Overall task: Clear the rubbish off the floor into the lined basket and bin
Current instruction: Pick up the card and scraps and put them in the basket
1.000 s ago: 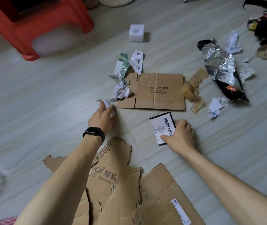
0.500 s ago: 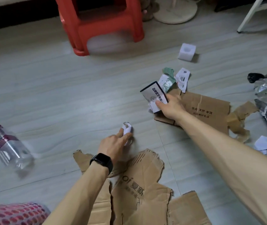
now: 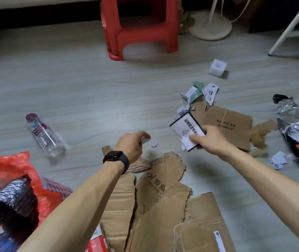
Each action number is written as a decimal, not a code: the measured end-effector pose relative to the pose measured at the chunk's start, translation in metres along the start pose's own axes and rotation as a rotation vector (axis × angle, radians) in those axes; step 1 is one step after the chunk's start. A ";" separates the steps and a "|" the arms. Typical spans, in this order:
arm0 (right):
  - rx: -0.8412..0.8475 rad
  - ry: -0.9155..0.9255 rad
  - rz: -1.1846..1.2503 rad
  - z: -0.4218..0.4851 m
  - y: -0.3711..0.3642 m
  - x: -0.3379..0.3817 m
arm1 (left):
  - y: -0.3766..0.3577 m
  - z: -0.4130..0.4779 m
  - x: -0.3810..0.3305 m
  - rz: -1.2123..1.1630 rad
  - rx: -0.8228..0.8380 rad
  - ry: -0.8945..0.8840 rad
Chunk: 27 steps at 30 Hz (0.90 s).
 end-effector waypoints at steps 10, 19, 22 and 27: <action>0.094 0.140 0.192 -0.147 0.034 0.131 | 0.181 -0.174 0.030 -0.342 -0.170 -0.041; 0.169 0.402 0.080 -0.245 -0.054 0.279 | 0.250 -0.315 0.184 -0.396 -0.387 0.201; 0.208 0.403 0.129 -0.262 -0.108 0.302 | 0.235 -0.337 0.233 -0.356 -0.379 0.331; 0.266 0.345 0.207 -0.266 -0.191 0.315 | 0.178 -0.330 0.273 -0.394 -0.173 0.462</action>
Point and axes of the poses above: each hand's wrist, its own z-axis towards the middle knuckle, its own y-axis out of the back of the hand, x = y × z, the point moved 9 cm from there along z, towards the middle knuckle, and after that the axes turned 10 degrees about y, right-handed, at the moved point
